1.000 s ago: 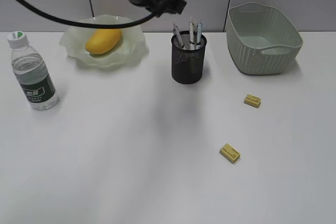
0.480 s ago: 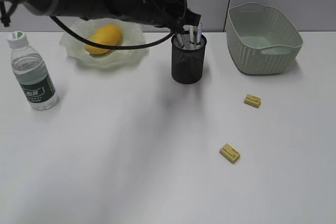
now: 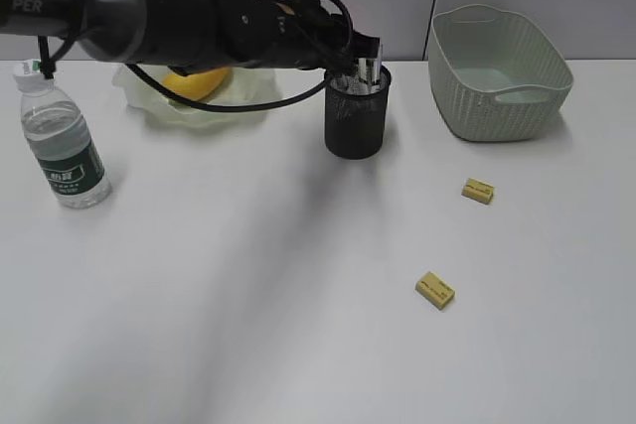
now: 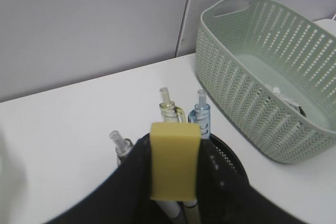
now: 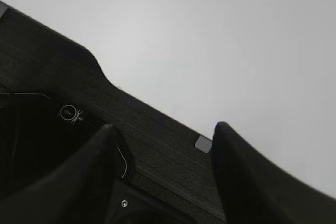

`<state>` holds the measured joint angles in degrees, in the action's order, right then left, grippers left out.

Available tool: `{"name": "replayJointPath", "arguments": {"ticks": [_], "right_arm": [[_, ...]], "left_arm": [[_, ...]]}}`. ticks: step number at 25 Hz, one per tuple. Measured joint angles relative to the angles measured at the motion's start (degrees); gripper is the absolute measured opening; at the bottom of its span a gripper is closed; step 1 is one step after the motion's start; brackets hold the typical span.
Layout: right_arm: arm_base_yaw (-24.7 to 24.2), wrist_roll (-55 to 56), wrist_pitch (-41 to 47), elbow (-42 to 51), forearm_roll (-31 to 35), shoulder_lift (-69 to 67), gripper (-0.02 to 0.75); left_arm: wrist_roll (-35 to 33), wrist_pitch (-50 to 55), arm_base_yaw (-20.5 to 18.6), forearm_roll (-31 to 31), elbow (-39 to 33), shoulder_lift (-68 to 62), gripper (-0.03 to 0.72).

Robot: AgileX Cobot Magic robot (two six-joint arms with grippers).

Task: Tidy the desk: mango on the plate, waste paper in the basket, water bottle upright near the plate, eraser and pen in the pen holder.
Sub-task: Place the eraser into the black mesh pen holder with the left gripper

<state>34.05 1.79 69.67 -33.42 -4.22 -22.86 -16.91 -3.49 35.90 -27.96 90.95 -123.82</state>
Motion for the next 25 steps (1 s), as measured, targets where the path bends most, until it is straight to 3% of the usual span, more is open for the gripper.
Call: {"name": "replayJointPath", "arguments": {"ticks": [9, 16, 25], "right_arm": [[0.0, 0.1, 0.0, 0.0, -0.1, 0.0, 0.455], [0.0, 0.1, 0.0, 0.0, -0.1, 0.1, 0.43], [0.0, 0.1, 0.0, 0.0, -0.1, 0.1, 0.427]], "left_arm": [[0.0, -0.3, 0.0, -0.2, 1.6, -1.6, 0.214], [0.0, -0.4, 0.0, -0.2, 1.7, -1.6, 0.45], [0.0, 1.9, 0.0, -0.2, 1.7, -0.4, 0.477]]}}
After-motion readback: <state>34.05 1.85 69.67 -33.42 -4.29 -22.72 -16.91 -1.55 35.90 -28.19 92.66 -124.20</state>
